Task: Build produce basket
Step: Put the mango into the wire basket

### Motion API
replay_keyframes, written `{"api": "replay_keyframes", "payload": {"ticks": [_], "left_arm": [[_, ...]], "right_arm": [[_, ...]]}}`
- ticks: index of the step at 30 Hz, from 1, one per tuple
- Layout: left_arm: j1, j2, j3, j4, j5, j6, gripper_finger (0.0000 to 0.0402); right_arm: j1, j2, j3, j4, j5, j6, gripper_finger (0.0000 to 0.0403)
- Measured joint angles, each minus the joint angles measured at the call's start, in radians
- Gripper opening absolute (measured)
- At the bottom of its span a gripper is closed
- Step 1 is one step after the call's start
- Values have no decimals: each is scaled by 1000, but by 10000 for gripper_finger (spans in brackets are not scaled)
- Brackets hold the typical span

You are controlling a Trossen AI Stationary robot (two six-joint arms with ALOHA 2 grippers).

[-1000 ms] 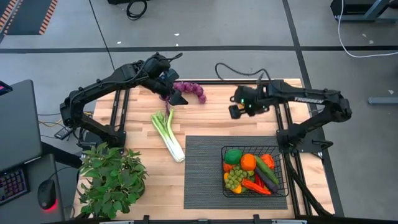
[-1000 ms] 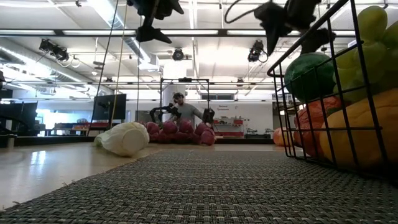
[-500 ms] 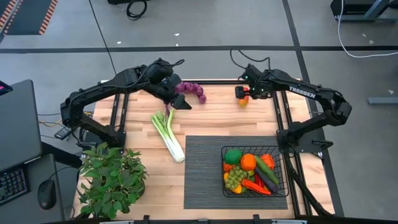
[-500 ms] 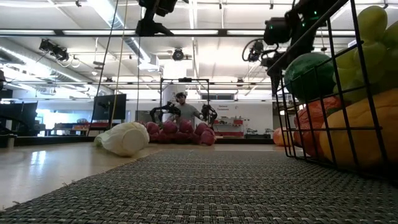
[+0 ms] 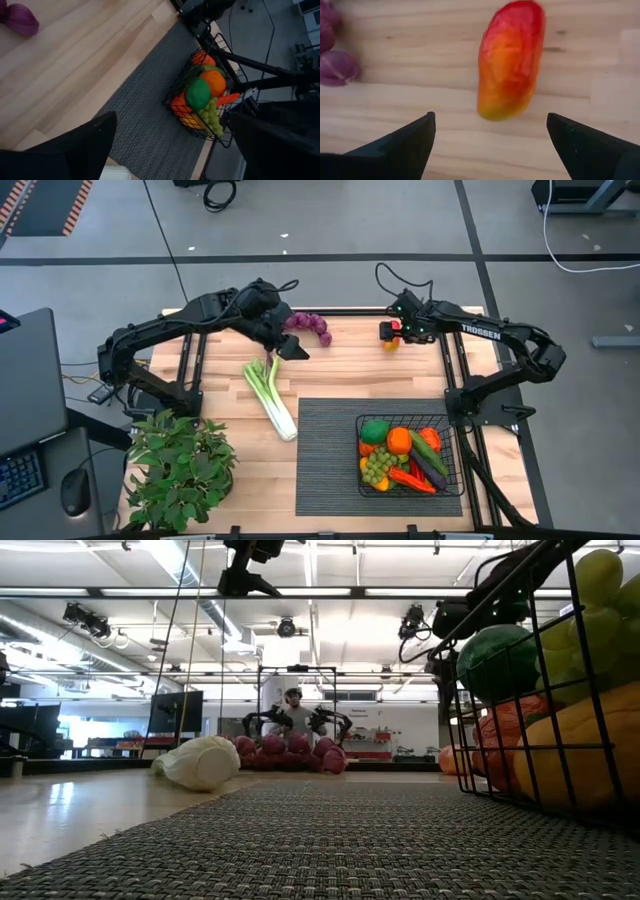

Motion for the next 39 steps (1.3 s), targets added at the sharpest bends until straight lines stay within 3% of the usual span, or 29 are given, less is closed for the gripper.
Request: {"api": "replay_keyframes", "payload": {"ticks": [20,32,36,39], "left_arm": [[-9,0,0,-68,0,56,394],[-9,0,0,-112,0,68,394],[-8,0,0,-111,0,45,394],[-8,0,0,-109,0,28,394]], "right_arm": [[-11,290,-1,135,42,-2,373],[-55,313,0,213,118,4,371],[-48,342,0,215,118,-15,351],[-47,350,1,215,124,-30,315]]}}
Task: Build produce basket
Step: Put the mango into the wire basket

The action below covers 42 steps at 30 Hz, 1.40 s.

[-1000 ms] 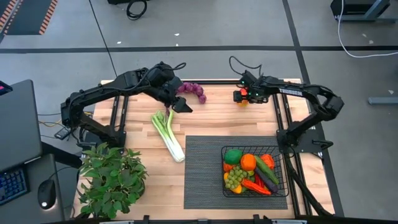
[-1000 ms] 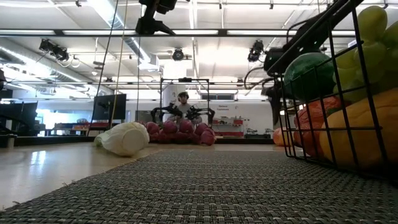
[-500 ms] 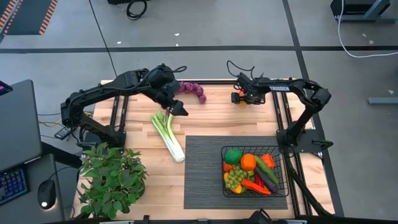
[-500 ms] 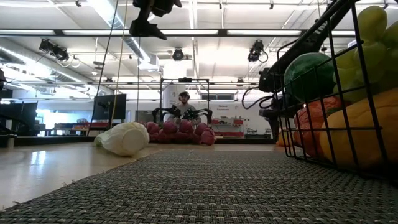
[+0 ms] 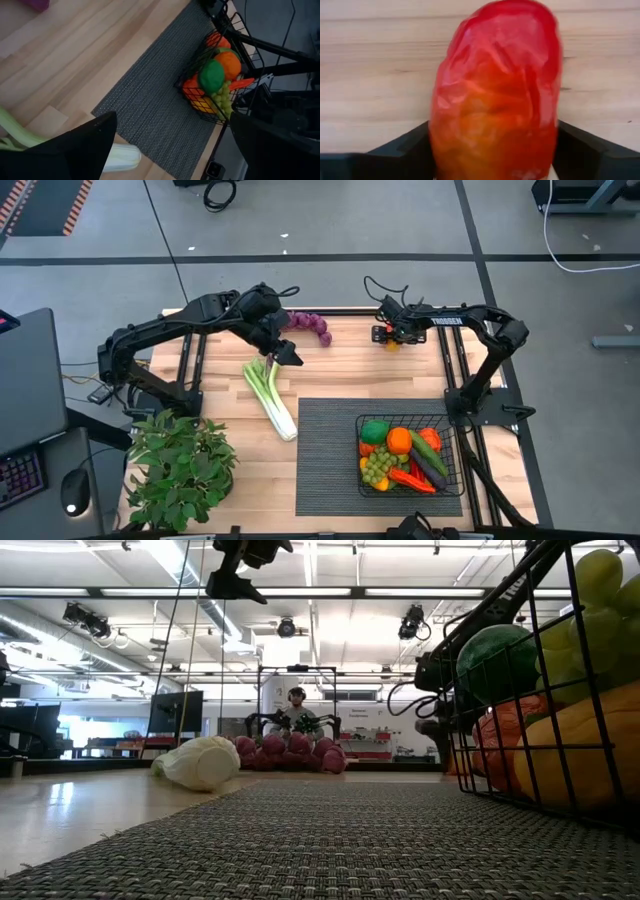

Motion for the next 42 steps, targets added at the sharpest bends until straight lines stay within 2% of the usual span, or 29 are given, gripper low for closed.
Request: {"api": "replay_keyframes", "payload": {"ticks": [4,10,15,22,29,33,38,42], "left_arm": [[0,0,0,0,0,-6,394],[13,1,0,1,-14,12,394],[27,8,0,6,-17,-27,394],[-9,7,0,52,-58,-169,394],[-124,7,0,54,-209,-176,394],[-165,8,1,-38,-282,-286,394],[-209,8,0,-200,-445,-483,394],[-253,8,0,-218,-471,-560,394]], "right_arm": [[-1,-7,-1,8,-22,-32,253],[24,-114,-2,5,-245,-108,251],[116,-280,24,-51,-370,-134,251],[382,-509,96,-229,-414,-154,251],[677,-648,126,-459,-436,-21,251],[848,-690,126,-534,-443,117,258],[1020,-699,126,-614,-446,249,257],[1124,-697,126,-617,-465,317,259]]}}
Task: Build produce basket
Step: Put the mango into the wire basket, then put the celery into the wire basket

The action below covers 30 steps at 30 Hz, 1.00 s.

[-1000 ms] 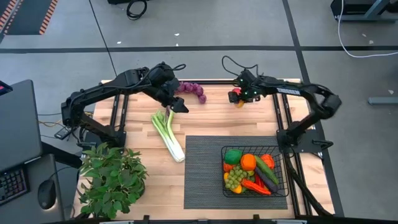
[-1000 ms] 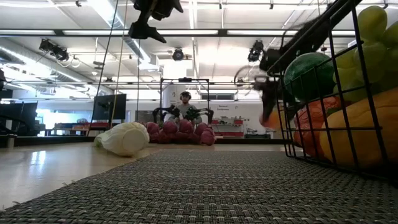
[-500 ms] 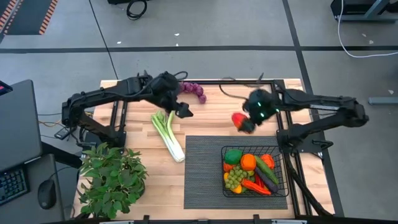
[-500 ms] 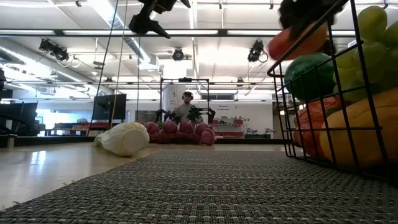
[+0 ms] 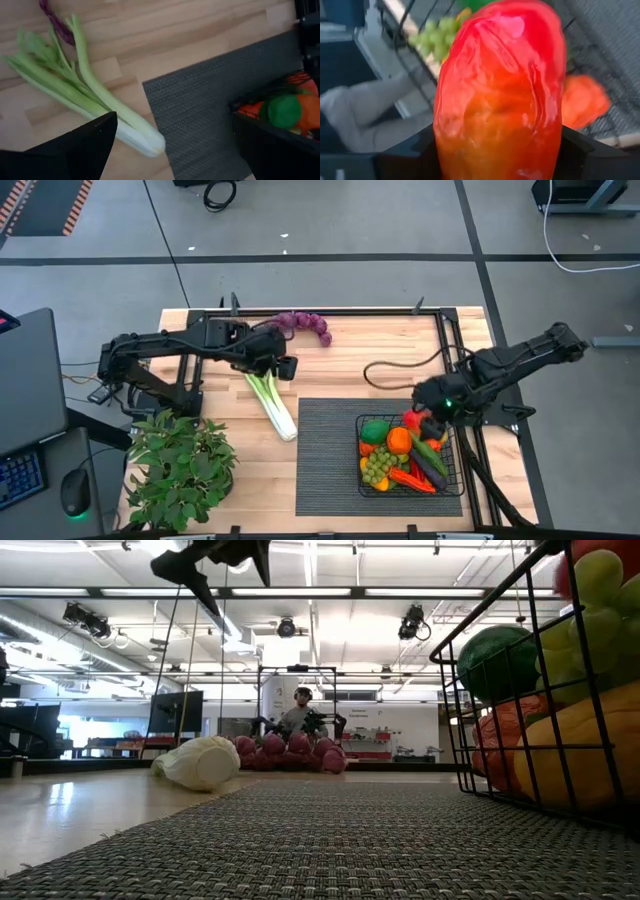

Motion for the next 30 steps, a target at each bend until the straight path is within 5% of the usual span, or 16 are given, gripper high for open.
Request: {"api": "replay_keyframes", "payload": {"ticks": [11,23,30], "left_arm": [[-108,55,-36,-60,-66,-187,394],[-172,191,-93,18,-53,-381,394],[-170,259,-93,-2,16,-464,394]], "right_arm": [[175,-1,0,-54,92,54,276],[233,-6,0,-95,93,79,393],[243,-8,0,-93,91,51,385]]}}
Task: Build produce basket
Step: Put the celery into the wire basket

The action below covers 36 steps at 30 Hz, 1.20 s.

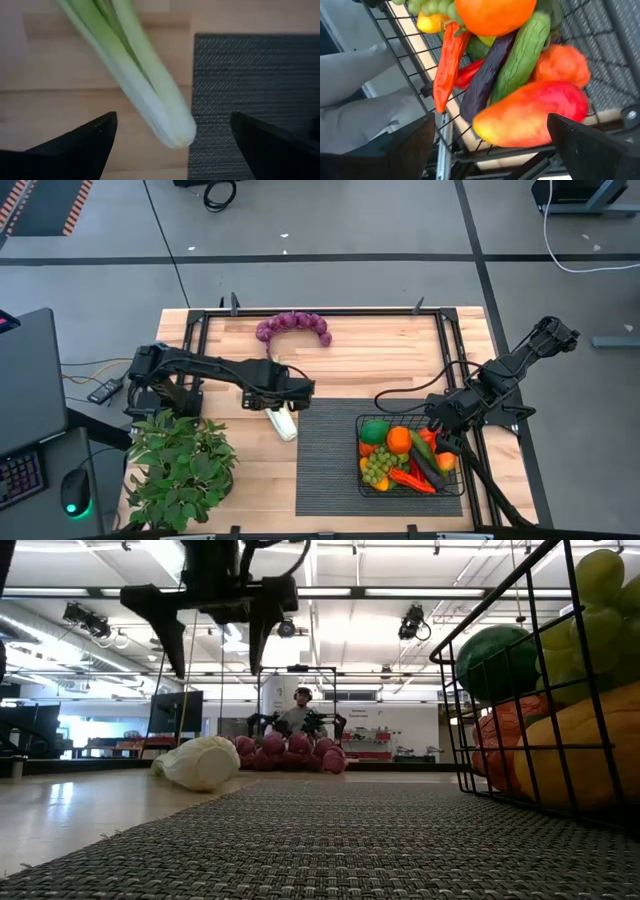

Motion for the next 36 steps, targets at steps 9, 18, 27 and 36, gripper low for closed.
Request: {"api": "replay_keyframes", "payload": {"ticks": [9,18,27,36], "left_arm": [[16,76,0,-70,59,-59,394],[68,146,0,-25,145,24,393],[110,138,-14,-19,166,51,360],[97,39,-315,361,288,-72,346]], "right_arm": [[0,0,0,2,99,-22,385],[14,-1,0,4,113,62,385],[37,-2,0,4,147,83,384],[36,-4,0,-11,223,85,384]]}}
